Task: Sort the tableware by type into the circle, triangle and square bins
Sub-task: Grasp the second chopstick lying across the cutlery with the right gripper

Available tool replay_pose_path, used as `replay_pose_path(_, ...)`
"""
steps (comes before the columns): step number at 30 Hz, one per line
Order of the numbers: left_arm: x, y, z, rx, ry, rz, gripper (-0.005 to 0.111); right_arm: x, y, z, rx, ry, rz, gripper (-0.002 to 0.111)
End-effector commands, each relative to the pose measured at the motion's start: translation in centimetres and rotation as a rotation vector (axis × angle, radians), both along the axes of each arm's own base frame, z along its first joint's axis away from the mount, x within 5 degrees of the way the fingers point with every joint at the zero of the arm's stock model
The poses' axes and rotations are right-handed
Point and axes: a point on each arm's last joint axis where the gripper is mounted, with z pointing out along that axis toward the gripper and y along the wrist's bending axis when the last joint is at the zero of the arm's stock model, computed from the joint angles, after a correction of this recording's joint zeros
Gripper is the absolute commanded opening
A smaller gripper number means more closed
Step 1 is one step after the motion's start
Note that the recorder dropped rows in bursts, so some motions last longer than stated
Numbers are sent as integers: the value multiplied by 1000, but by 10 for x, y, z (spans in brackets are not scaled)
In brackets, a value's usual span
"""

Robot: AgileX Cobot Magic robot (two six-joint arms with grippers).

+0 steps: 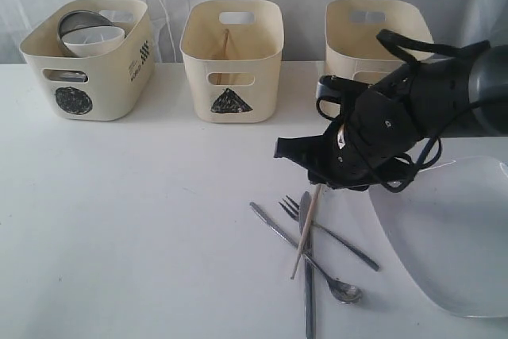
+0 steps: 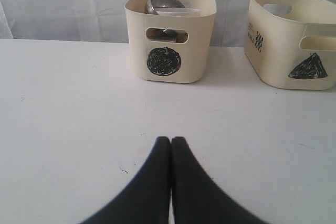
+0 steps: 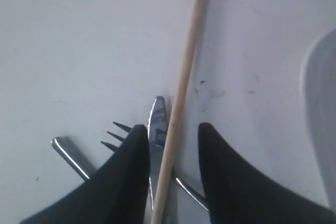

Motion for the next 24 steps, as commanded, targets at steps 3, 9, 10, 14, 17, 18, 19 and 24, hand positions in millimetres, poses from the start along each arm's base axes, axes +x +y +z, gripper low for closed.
replay_pose_path(3,0,0,-1,-6,-4,3,0,2,2,-2,26,-33,-17,34)
replay_pose_path(9,0,0,-1,-6,-4,3,0,15,4,-9,9,-18,-57,36)
replay_pose_path(10,0,0,-1,-6,-4,3,0,19,5,-13,-3,-6,-58,36)
replay_pose_path(14,0,0,-1,-6,-4,3,0,31,7,-21,-39,28,-63,36)
replay_pose_path(17,0,0,-1,-6,-4,3,0,41,9,-22,-72,27,-55,36)
replay_pose_path(18,0,0,-1,-6,-4,3,0,45,10,-23,-68,24,-76,36)
replay_pose_path(19,0,0,-1,-6,-4,3,0,47,11,-24,-61,24,-91,36)
replay_pose_path(24,0,0,-1,-6,-4,3,0,49,8,-41,-100,91,-161,36)
